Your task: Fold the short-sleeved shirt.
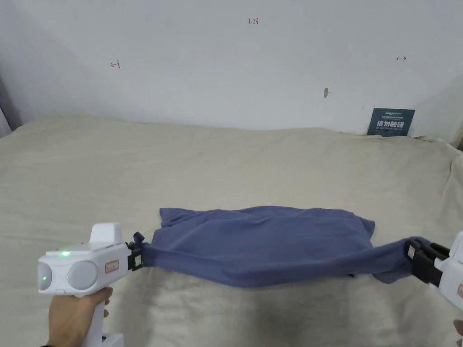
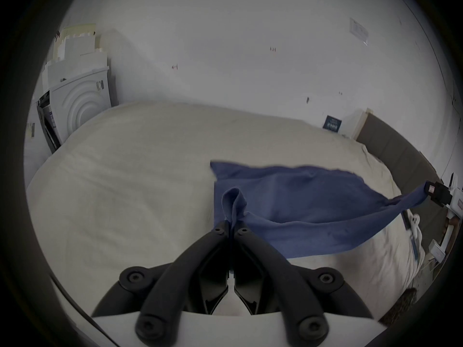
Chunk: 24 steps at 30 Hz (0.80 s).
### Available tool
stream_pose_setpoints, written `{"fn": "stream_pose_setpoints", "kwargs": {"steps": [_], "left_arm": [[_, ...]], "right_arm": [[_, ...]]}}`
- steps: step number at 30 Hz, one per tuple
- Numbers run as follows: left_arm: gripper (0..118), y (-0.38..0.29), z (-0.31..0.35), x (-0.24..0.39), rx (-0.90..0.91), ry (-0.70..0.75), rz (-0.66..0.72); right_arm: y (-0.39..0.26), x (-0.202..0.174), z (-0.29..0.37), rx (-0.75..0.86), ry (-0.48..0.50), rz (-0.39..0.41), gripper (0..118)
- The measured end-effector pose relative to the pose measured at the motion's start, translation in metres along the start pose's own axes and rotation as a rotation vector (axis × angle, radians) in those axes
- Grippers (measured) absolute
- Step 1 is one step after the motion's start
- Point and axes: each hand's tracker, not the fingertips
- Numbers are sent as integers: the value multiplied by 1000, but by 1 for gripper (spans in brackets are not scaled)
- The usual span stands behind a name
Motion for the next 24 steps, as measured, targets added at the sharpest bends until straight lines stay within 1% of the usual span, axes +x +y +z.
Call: {"fn": "stream_pose_setpoints", "kwargs": {"steps": [3, 6, 14, 19, 24], "left_arm": [[0, -32, 20, -7, -21, -6, 22], [0, -60, 42, -11, -34, -1, 27], [0, -115, 85, -27, -63, 16, 28], [0, -134, 93, -35, -88, 29, 25], [0, -151, 80, -35, -120, 43, 22]], "right_arm": [[-27, -1, 33, -22, -1, 5, 2], [-54, 9, 62, -44, 2, -17, 2], [-107, 12, 129, -84, -13, -67, 2], [-135, 19, 139, -132, -23, -77, 2], [-156, 15, 124, -204, -67, -87, 2]]}}
